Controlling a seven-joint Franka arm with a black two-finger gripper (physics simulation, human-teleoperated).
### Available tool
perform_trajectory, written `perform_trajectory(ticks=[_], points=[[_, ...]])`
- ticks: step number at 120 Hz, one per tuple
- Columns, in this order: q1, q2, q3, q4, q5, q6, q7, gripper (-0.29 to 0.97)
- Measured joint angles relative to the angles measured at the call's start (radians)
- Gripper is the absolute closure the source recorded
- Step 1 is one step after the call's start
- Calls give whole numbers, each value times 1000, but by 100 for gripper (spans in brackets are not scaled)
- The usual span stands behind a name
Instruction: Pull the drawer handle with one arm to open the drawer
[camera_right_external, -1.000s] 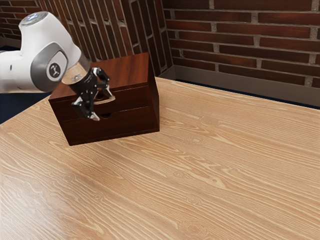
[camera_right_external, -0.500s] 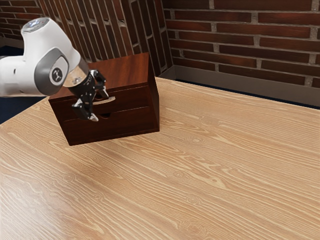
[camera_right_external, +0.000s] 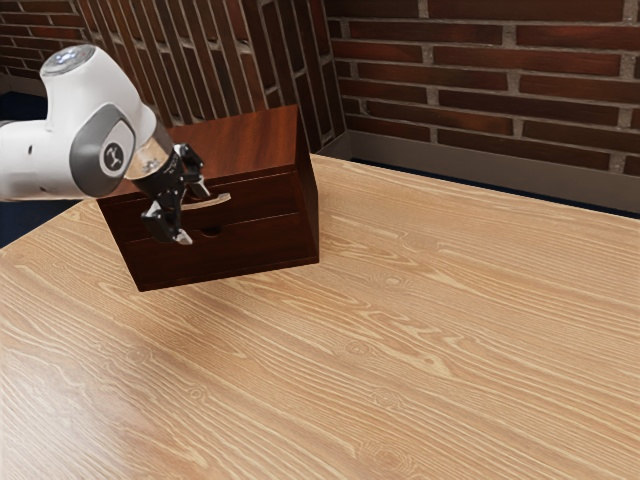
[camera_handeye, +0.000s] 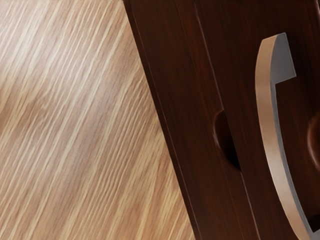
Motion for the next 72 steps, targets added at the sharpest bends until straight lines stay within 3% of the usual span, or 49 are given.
perform_trajectory(ticks=[72], points=[[50,67,-3,32,-51,62,-8,0]])
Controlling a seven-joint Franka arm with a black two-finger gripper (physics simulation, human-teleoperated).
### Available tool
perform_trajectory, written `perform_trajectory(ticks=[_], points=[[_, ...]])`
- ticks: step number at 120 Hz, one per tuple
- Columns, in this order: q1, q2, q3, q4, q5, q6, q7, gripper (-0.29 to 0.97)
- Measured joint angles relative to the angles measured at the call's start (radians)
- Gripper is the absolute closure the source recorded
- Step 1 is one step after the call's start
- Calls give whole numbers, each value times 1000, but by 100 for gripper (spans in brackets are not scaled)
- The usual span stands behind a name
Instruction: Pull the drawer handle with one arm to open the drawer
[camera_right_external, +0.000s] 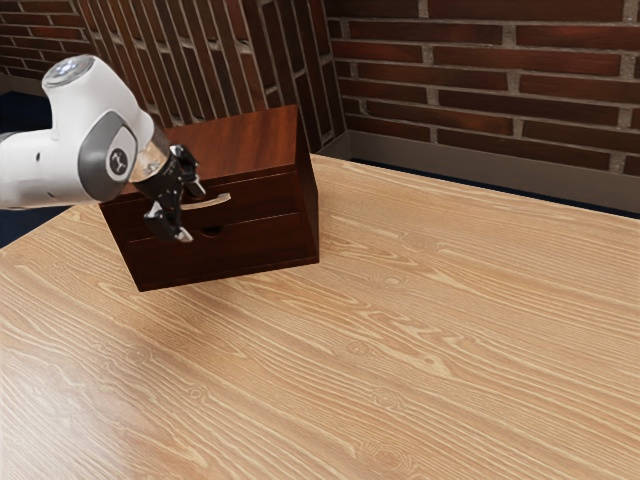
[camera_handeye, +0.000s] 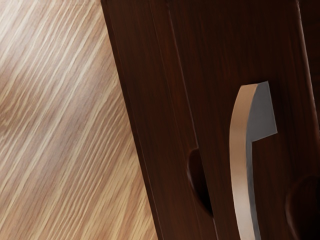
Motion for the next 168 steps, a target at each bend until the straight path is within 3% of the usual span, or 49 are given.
perform_trajectory(ticks=[54,81,119,168], points=[[8,23,0,-7,-22,21,-1,3],[6,21,0,-4,-26,25,-2,23],[2,17,-1,-1,-25,13,-2,65],[1,-5,-4,-6,-29,-47,-3,77]])
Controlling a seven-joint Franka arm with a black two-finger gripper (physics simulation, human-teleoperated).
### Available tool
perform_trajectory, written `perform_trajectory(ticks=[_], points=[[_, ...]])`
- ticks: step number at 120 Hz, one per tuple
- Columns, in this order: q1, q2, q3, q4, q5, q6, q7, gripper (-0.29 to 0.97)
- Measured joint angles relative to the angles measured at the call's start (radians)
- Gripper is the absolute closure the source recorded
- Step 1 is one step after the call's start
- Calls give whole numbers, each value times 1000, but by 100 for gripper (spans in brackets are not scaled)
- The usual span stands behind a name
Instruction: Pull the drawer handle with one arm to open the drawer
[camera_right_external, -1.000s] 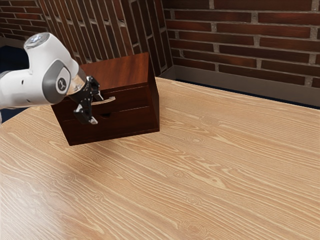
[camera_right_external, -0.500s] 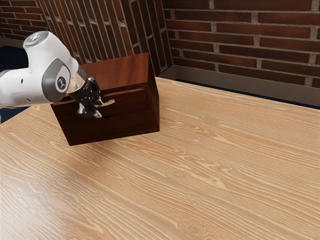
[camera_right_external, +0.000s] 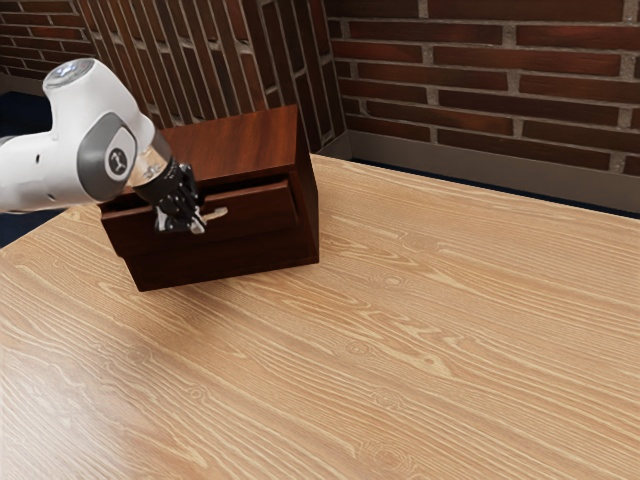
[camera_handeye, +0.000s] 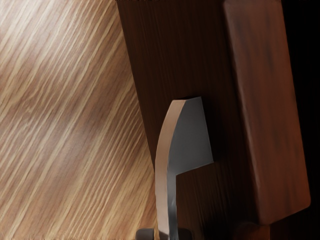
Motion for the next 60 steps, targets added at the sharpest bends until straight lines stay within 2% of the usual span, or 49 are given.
perform_trajectory(ticks=[60], points=[[-5,-114,-20,-111,-1,-42,0,79]])
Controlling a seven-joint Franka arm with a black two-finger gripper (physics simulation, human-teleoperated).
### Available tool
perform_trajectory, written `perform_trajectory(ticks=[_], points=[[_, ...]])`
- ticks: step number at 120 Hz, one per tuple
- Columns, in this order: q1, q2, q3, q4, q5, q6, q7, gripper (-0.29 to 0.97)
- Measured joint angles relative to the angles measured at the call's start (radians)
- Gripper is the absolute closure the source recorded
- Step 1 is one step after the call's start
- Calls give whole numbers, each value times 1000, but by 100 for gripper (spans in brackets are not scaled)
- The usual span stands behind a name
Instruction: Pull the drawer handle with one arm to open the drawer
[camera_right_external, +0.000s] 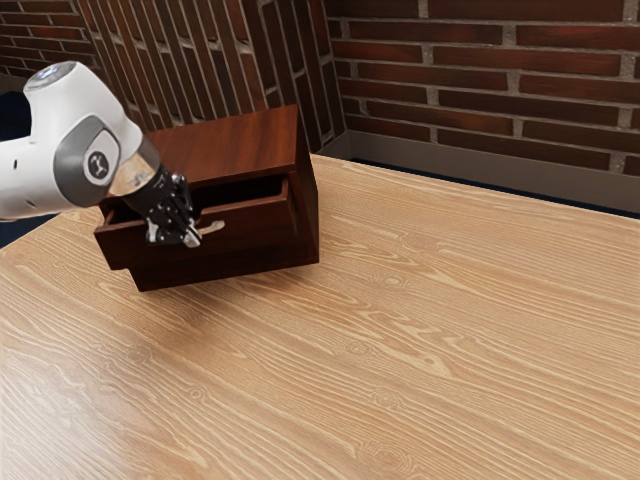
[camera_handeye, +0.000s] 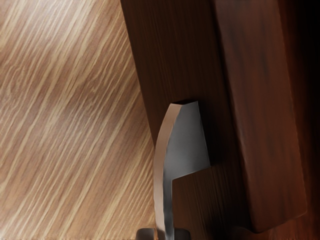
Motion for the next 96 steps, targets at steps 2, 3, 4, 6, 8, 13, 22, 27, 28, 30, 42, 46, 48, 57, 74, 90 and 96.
perform_trajectory(ticks=[2,3,4,6,8,13,22,27,28,30,42,46,48,57,74,90,96], points=[[-1,-4,0,-4,0,0,0,78],[-1,-7,-1,-7,0,0,0,79],[-1,-8,-1,-9,0,0,0,79],[-2,-13,-2,-14,0,0,0,79],[-2,-18,-2,-20,1,0,0,79],[-2,-31,-6,-34,1,0,0,79],[0,-49,-12,-54,3,1,-1,79],[-7,-55,-7,-62,4,1,-1,79],[-7,-56,-7,-64,4,1,-1,79],[-9,-60,-7,-69,5,2,-1,79],[11,-73,-31,-90,7,10,-1,77],[10,-76,-30,-94,7,12,-2,77],[12,-78,-33,-97,7,13,-2,77],[4,-90,-27,-114,8,15,-2,78],[-5,-116,-24,-148,11,30,-3,77],[-12,-138,-22,-176,14,44,-4,75],[-14,-145,-22,-182,15,49,-4,75]])
